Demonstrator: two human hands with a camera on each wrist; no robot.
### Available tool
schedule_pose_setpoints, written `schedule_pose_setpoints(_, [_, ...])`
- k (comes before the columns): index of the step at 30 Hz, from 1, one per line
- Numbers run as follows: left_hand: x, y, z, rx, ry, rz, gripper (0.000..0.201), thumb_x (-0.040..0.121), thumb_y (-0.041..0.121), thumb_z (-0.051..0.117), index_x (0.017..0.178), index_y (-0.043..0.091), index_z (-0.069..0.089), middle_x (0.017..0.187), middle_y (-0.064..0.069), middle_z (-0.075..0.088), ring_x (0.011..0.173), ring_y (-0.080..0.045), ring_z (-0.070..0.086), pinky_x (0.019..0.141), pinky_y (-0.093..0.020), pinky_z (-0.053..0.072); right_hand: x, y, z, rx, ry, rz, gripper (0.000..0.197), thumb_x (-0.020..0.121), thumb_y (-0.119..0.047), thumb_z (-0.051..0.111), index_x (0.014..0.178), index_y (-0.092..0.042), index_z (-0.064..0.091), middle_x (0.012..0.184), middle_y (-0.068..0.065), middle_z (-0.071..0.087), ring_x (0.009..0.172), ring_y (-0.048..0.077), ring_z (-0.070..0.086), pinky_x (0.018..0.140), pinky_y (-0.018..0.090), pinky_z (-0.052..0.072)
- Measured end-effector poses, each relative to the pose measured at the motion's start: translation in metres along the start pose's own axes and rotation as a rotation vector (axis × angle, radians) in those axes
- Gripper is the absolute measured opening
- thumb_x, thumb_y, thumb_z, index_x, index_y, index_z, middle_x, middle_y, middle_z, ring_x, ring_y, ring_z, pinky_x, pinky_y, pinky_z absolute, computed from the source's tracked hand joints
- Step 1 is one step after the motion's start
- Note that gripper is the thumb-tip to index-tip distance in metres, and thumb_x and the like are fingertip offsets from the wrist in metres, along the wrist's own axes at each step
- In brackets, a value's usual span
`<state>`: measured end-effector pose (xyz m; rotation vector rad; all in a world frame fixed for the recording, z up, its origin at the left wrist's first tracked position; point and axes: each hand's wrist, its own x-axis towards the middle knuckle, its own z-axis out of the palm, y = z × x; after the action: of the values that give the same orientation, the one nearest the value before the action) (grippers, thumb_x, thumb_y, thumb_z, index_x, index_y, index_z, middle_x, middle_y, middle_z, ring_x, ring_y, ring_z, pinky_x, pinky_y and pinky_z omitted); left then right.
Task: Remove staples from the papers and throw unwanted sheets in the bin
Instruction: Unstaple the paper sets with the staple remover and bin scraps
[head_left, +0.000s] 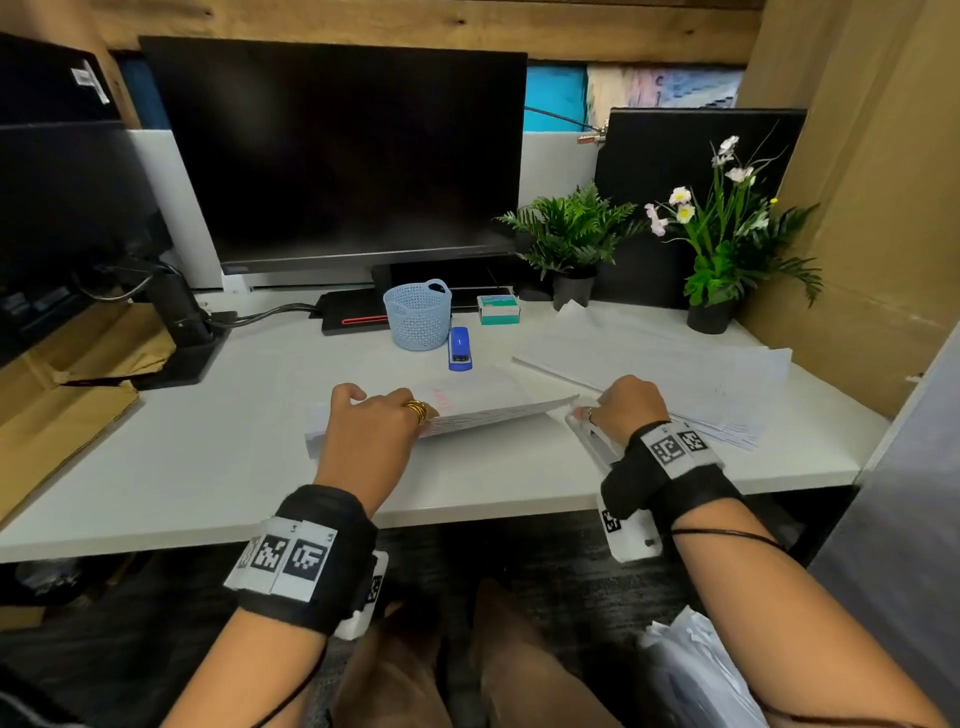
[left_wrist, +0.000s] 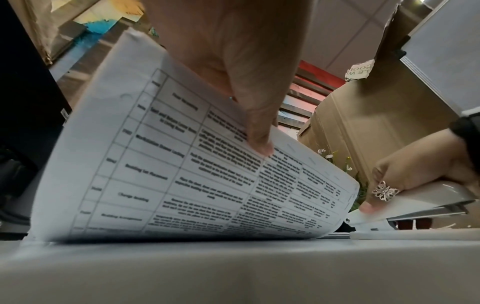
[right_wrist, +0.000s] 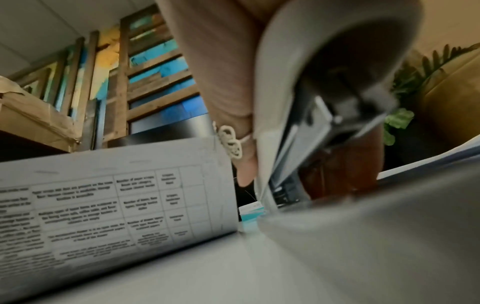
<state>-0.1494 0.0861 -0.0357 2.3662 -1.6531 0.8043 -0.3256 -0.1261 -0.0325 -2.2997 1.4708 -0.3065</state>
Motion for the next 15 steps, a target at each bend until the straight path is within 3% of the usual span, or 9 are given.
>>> schedule_pose_setpoints(1, [0.000, 0.000, 0.000, 0.002, 0.008, 0.004, 0.023, 0.063, 0.012, 0.086, 0.078, 0.026, 0.075, 0.063, 0.004, 0.062, 0.047, -0.019, 0.056, 0.071, -0.033, 0.023, -0.001, -0.003, -0.001, -0.014, -0.013, -0.012, 0.043, 0.085, -0.043, 0.065, 0.066, -0.006, 0.051, 0.069, 0.006, 0.053, 0.080, 0.026, 0.057, 0.052, 0.024, 0.036])
schedule_pose_setpoints(3, [-0.002, 0.000, 0.000, 0.033, 0.031, 0.038, 0.028, 0.060, 0.012, 0.088, 0.081, 0.025, 0.076, 0.063, 0.003, 0.062, 0.046, -0.021, 0.054, 0.070, -0.033, 0.027, -0.008, -0.007, -0.003, 0.016, 0.044, -0.096, 0.031, 0.087, -0.035, 0.064, 0.099, -0.006, 0.065, 0.098, 0.011, 0.064, 0.101, 0.027, 0.059, 0.077, 0.028, 0.047])
schedule_pose_setpoints(5, [-0.005, -0.002, 0.001, 0.052, 0.087, 0.090, 0.039, 0.054, 0.007, 0.090, 0.087, 0.023, 0.076, 0.064, 0.000, 0.062, 0.045, -0.022, 0.053, 0.070, -0.033, 0.030, -0.020, -0.012, -0.004, 0.092, 0.201, -0.332, 0.040, 0.087, -0.023, 0.065, 0.124, -0.013, 0.058, 0.123, 0.007, 0.060, 0.119, 0.023, 0.050, 0.098, 0.028, 0.037])
schedule_pose_setpoints(7, [-0.008, -0.005, 0.002, 0.046, 0.176, 0.123, 0.046, 0.053, 0.004, 0.090, 0.092, 0.023, 0.075, 0.066, -0.001, 0.063, 0.046, -0.022, 0.054, 0.071, -0.033, 0.027, -0.033, -0.021, -0.001, 0.141, 0.223, -0.664, 0.047, 0.081, -0.016, 0.071, 0.126, -0.019, 0.058, 0.129, 0.001, 0.057, 0.126, 0.019, 0.042, 0.106, 0.023, 0.024])
schedule_pose_setpoints(9, [-0.010, -0.006, 0.001, 0.026, 0.308, 0.143, 0.042, 0.058, 0.006, 0.088, 0.094, 0.022, 0.075, 0.070, 0.000, 0.065, 0.051, -0.022, 0.056, 0.072, -0.035, 0.027, -0.038, -0.027, 0.010, 0.099, 0.227, -0.901, 0.041, 0.074, -0.012, 0.077, 0.113, -0.020, 0.067, 0.119, 0.000, 0.064, 0.122, 0.019, 0.048, 0.107, 0.028, 0.022])
schedule_pose_setpoints(11, [-0.014, -0.004, 0.000, -0.028, 0.471, 0.145, 0.026, 0.070, 0.011, 0.082, 0.093, 0.022, 0.076, 0.076, 0.001, 0.069, 0.057, -0.021, 0.061, 0.075, -0.036, 0.029, -0.034, -0.030, 0.022, 0.119, 0.380, -1.035, 0.029, 0.066, -0.003, 0.080, 0.090, -0.016, 0.073, 0.092, 0.001, 0.072, 0.098, 0.017, 0.063, 0.102, 0.029, 0.031])
schedule_pose_setpoints(13, [-0.017, -0.002, -0.003, -0.083, 0.613, 0.161, 0.010, 0.085, 0.017, 0.069, 0.090, 0.022, 0.076, 0.082, 0.003, 0.071, 0.065, -0.018, 0.066, 0.077, -0.035, 0.030, -0.032, -0.031, 0.029, 0.213, 0.530, -1.130, 0.018, 0.065, 0.000, 0.075, 0.076, -0.014, 0.073, 0.074, -0.001, 0.071, 0.077, 0.011, 0.062, 0.088, 0.026, 0.040])
schedule_pose_setpoints(15, [-0.019, -0.001, -0.003, -0.116, 0.727, 0.165, 0.016, 0.091, 0.019, 0.062, 0.086, 0.024, 0.077, 0.084, 0.007, 0.072, 0.071, -0.014, 0.067, 0.077, -0.033, 0.030, -0.035, -0.031, 0.032, 0.313, 0.628, -1.188, 0.011, 0.074, -0.003, 0.068, 0.075, -0.012, 0.074, 0.076, 0.000, 0.072, 0.074, 0.013, 0.064, 0.073, 0.031, 0.050])
